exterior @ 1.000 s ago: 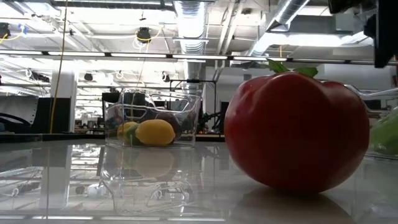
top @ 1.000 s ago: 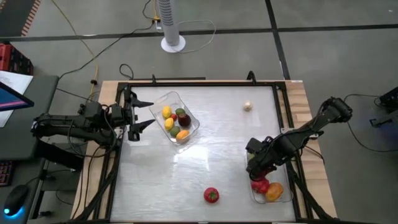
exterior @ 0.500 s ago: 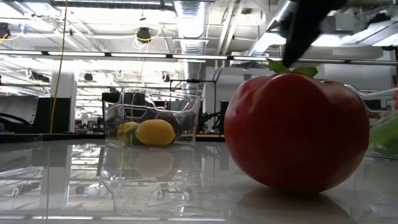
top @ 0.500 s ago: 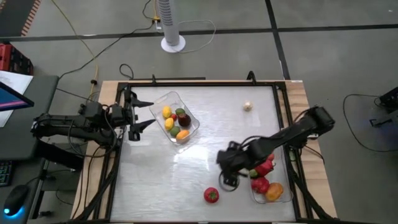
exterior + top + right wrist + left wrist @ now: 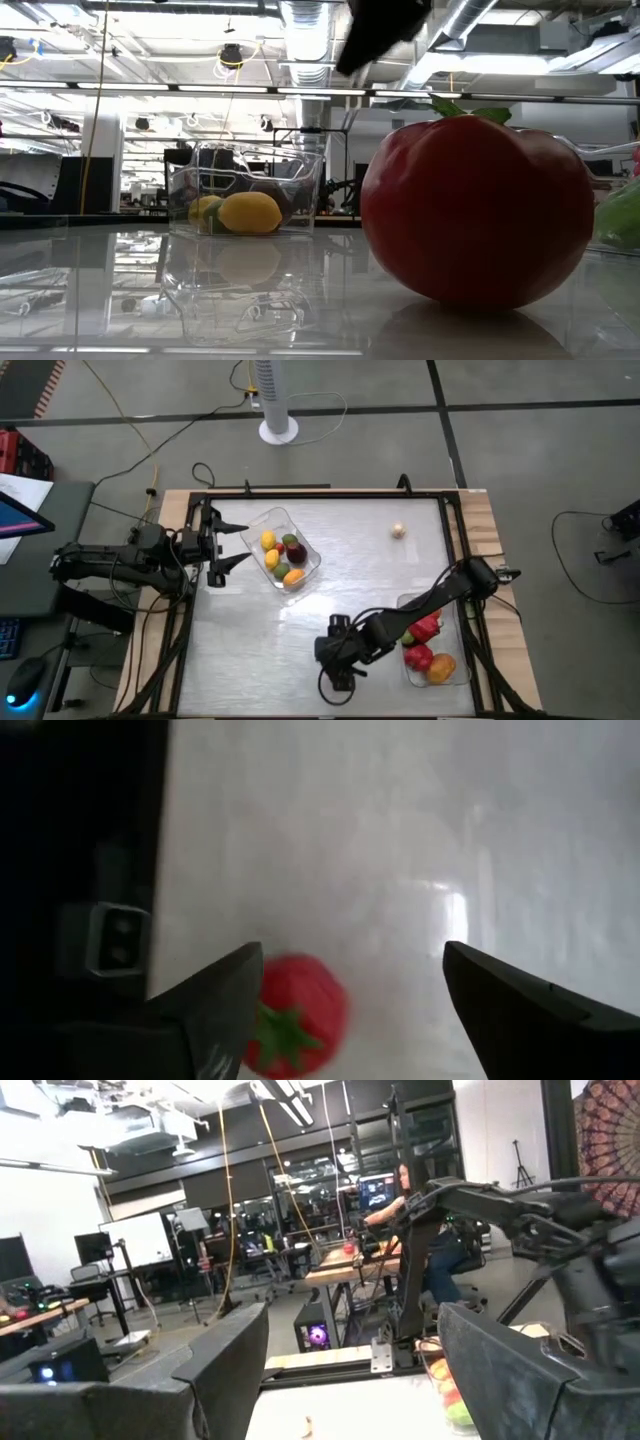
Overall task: Sort produce into baskets
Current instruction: Put the red tomato into the top transparent bin
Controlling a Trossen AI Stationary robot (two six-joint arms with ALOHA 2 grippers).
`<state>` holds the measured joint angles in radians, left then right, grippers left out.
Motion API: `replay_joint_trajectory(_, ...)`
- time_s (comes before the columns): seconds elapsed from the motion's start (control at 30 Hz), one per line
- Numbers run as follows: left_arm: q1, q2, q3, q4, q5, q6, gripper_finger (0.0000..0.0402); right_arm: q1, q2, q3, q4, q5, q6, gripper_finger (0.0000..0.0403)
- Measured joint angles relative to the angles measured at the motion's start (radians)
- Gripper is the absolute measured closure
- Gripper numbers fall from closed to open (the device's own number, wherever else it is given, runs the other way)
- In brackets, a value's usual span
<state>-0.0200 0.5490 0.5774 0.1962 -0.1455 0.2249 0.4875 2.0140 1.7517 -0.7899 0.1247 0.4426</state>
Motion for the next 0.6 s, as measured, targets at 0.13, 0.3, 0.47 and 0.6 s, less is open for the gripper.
replay_joint_trajectory(0.13, 0.0, 0.0, 0.0, -0.004, 0.0, -0.008, 0.0123, 0.024, 0.052, 0.079, 0.028, 0.005, 0.012, 0.0046)
replay_joint_trajectory(0.3, 0.0, 0.0, 0.0, -0.005, 0.007, -0.028, 0.0123, 0.056, 0.132, 0.12, 0.021, 0.012, 0.029, 0.003)
replay_joint_trajectory(0.47, 0.0, 0.0, 0.0, -0.005, 0.008, -0.04, 0.0123, 0.08, 0.167, 0.121, -0.017, 0.043, 0.067, 0.0028)
replay_joint_trajectory(0.6, 0.0, 0.0, 0.0, -0.004, 0.008, -0.038, 0.0123, 0.096, 0.169, 0.121, -0.047, 0.115, 0.091, 0.0028)
